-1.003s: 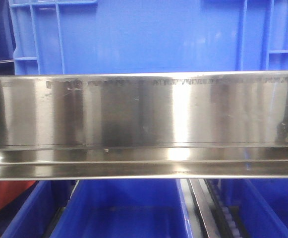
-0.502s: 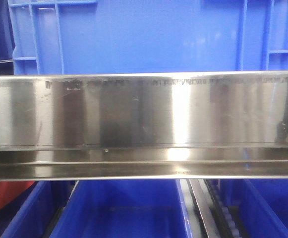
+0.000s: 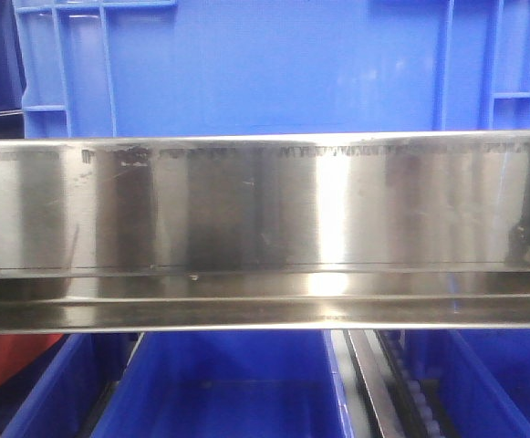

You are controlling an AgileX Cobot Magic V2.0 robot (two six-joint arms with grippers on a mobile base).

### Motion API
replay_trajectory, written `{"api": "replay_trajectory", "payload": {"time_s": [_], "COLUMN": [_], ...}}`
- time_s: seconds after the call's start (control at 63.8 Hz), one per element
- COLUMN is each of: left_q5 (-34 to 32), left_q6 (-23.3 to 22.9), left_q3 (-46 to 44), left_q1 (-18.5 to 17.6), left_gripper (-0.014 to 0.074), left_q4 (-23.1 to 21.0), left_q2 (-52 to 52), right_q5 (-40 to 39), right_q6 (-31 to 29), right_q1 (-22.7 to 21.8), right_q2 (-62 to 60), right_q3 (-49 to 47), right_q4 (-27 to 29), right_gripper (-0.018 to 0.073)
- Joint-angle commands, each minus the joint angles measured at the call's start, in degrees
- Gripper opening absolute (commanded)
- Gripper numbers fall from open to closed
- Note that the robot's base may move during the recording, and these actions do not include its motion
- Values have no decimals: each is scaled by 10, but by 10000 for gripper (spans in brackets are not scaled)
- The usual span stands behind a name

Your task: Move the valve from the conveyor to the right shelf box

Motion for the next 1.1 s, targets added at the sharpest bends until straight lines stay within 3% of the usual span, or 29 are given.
{"api": "replay_trajectory", "payload": {"time_s": [0.0, 0.596, 0.737, 0.846, 1.082], "left_q5": [-10, -10, -10, -10, -10], "left_q6": [-4, -4, -4, -4, -4], "left_q3": [-1, -1, -1, -1, -1], "left_q1": [3, 3, 3, 3, 3], "left_gripper": [-111, -111, -111, -111, -111], "left_q4": [-4, -4, -4, -4, -4], "left_q2": [-3, -3, -3, -3, -3], "right_q5": [-17, -26, -30, -31, -58], "right_q6": [-5, -5, -5, -5, -5], "right_q1": [-1, -8, -65, -136, -239], "right_q2": [-2, -2, -2, -12, -75], "right_q3": [2, 2, 2, 6, 77], "right_q4": [-6, -6, -6, -6, -6], "right_gripper": [-162, -162, -162, -162, -162]}}
